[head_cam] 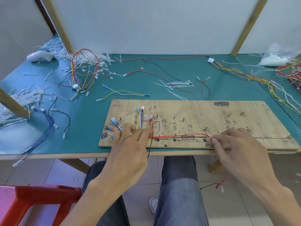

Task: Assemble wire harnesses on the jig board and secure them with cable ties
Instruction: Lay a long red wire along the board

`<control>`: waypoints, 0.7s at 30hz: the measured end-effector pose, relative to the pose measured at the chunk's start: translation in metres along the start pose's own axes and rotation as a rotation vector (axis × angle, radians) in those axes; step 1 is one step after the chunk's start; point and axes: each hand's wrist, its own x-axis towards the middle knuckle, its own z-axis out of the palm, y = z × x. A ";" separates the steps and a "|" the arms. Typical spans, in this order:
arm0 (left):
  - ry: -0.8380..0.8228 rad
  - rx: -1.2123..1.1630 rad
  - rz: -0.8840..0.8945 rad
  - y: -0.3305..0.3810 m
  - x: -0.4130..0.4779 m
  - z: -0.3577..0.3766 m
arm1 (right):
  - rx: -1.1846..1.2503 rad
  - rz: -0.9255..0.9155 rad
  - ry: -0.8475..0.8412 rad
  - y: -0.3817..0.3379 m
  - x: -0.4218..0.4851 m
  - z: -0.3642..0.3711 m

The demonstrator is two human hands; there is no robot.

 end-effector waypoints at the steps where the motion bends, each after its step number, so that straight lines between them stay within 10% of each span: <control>1: 0.008 -0.003 0.002 0.001 0.004 -0.002 | 0.007 0.017 0.000 0.001 0.002 -0.001; 11: 0.021 0.035 0.212 0.039 0.087 -0.019 | 0.101 -0.028 -0.080 0.004 0.021 -0.002; 21: -0.470 0.209 0.292 0.082 0.187 0.019 | 0.476 0.245 0.055 0.065 0.165 0.015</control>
